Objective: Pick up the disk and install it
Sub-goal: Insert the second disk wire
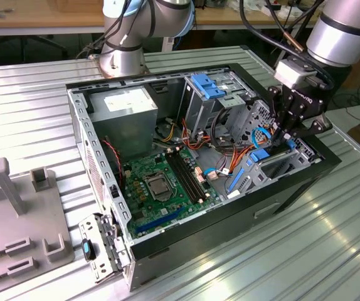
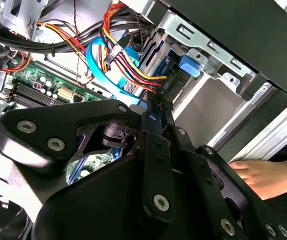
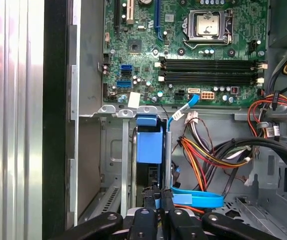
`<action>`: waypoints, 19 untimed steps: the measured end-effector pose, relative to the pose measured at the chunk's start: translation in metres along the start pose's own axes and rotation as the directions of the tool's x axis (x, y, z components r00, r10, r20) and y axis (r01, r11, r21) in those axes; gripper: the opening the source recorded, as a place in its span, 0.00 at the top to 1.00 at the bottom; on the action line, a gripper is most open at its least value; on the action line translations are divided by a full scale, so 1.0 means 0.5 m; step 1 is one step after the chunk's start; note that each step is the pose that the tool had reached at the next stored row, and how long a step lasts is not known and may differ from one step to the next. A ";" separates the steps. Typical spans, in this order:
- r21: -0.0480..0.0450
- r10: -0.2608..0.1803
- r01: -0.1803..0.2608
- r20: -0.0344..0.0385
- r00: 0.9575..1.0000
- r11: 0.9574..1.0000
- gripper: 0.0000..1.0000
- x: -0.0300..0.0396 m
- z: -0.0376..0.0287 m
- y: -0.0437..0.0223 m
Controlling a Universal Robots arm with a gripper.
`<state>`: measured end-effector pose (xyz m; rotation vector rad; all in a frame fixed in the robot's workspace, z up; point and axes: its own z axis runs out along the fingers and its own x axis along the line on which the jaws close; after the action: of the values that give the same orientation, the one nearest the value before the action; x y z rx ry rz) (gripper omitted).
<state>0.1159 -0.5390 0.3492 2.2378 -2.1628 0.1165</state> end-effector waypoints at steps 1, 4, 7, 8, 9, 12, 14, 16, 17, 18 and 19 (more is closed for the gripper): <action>0.001 0.000 0.000 0.000 1.000 1.000 0.84 0.000 0.000 0.000; 0.006 0.000 0.000 0.000 1.000 1.000 0.84 0.000 -0.001 0.005; 0.011 0.001 -0.001 0.000 1.000 1.000 0.84 0.000 -0.001 0.010; 0.015 0.001 -0.001 0.000 1.000 1.000 0.84 0.000 -0.001 0.010; 0.018 0.001 -0.001 0.001 1.000 1.000 0.84 0.000 -0.001 0.010; 0.027 0.002 -0.002 0.001 1.000 1.000 0.84 0.000 -0.001 0.011; 0.027 0.002 -0.002 0.001 1.000 1.000 0.84 0.000 -0.001 0.011; 0.027 0.002 -0.002 0.001 1.000 1.000 0.84 0.000 -0.001 0.011; 0.027 0.002 -0.002 0.002 1.000 1.000 0.84 0.000 -0.001 0.011; 0.027 0.002 -0.002 0.002 1.000 1.000 0.84 0.000 -0.001 0.011; 0.028 0.002 -0.002 0.003 1.000 1.000 0.84 0.001 0.000 0.011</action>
<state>0.1104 -0.5399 0.3492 2.2517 -2.1784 0.1439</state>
